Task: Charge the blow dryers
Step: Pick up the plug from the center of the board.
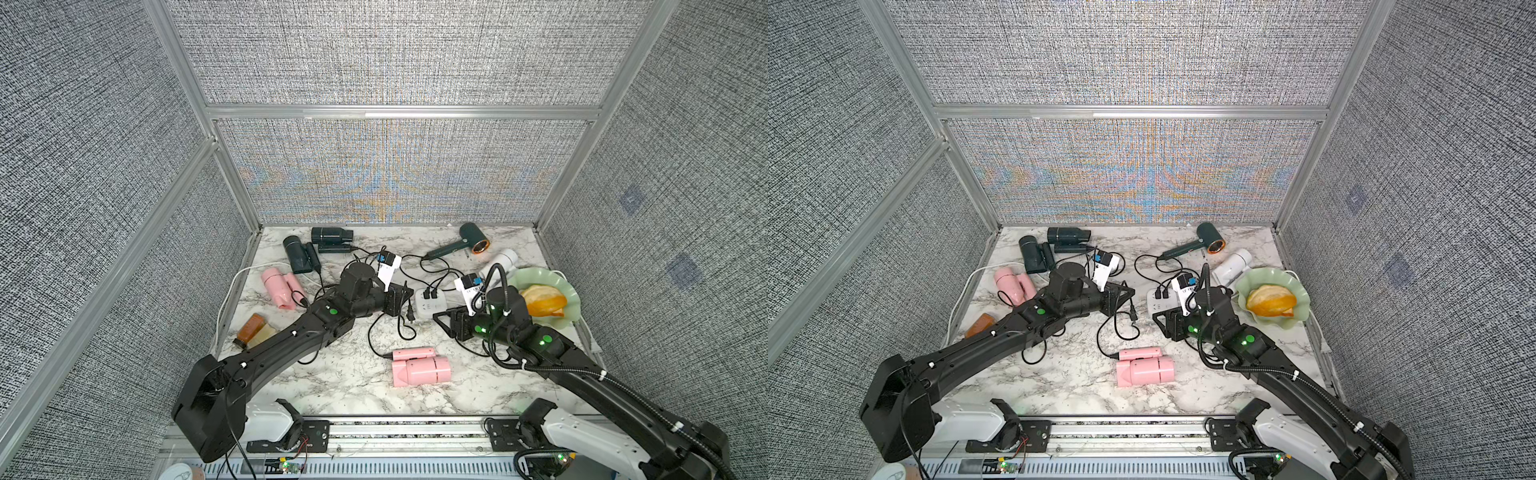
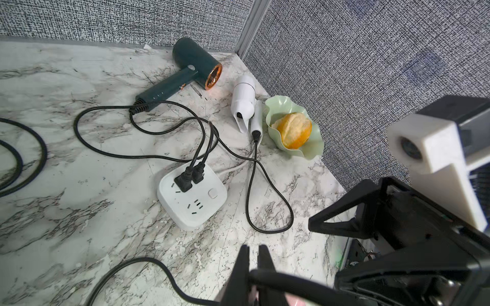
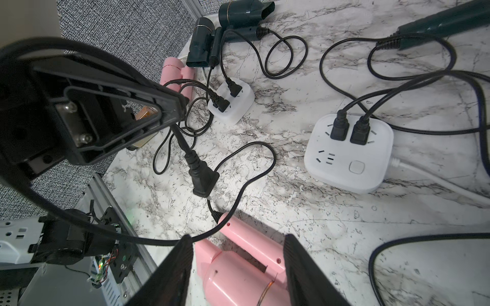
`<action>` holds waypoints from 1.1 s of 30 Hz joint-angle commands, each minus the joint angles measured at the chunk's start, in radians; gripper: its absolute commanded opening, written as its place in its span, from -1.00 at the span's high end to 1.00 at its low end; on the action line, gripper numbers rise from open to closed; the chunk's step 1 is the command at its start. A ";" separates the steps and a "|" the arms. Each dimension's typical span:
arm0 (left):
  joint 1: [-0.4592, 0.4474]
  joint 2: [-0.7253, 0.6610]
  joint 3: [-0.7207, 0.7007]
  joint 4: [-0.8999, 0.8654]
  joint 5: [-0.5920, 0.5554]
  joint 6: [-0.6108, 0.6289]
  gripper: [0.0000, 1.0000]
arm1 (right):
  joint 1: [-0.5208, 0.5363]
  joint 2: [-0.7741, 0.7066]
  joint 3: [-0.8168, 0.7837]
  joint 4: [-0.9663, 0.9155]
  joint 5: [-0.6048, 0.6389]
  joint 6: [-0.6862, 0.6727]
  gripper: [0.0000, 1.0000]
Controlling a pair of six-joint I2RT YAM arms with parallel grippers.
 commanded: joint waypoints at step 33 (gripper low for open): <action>-0.040 0.060 0.108 -0.064 -0.157 0.061 0.81 | 0.072 0.092 0.116 -0.147 0.121 0.155 0.09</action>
